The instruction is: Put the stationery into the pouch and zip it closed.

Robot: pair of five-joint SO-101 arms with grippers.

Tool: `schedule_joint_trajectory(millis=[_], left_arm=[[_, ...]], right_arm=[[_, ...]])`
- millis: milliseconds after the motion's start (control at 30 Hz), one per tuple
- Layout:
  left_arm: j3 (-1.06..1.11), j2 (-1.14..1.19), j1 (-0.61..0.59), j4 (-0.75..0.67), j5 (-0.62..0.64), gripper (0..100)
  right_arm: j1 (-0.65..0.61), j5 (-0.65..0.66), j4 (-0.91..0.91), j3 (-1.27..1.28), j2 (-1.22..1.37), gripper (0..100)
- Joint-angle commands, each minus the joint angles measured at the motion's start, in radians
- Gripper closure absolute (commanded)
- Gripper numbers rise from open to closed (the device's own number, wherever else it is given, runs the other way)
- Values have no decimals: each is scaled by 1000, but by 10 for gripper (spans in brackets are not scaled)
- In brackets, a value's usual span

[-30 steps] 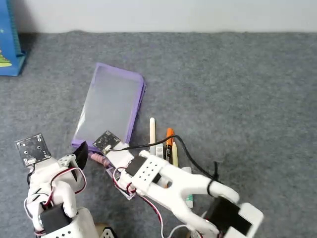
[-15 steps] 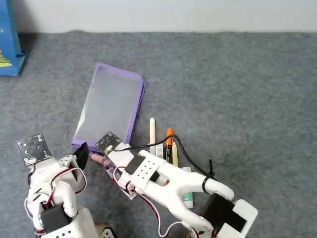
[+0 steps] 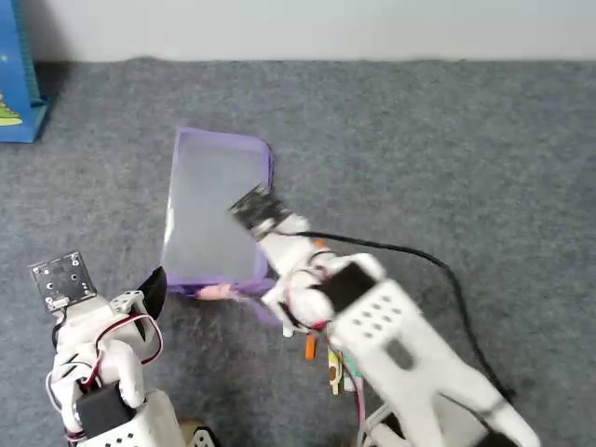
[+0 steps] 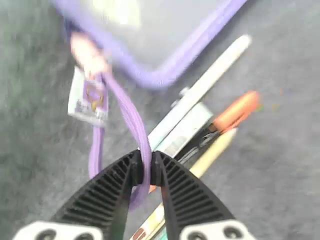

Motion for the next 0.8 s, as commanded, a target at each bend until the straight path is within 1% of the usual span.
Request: schedule_joint_trajectory(millis=[0,167,433,600,700,767], left_arm=[[-7,-8,12,-3,-3,633],[-7,-8,98,3,-8,633],[2,-3,209,52,-126,630],[21,-6,324,83,-158,629],[19,-8,359,89,-157,629],[4,-8,359,91,-153,618]], right_arm=[[51,20,4,-17,-162,991],[51,14,-5,-23,-294,991],[56,12,-31,-20,-447,991],[51,11,-35,-21,-489,991],[50,11,-71,-23,-499,991],[50,9,-97,-23,-499,991]])
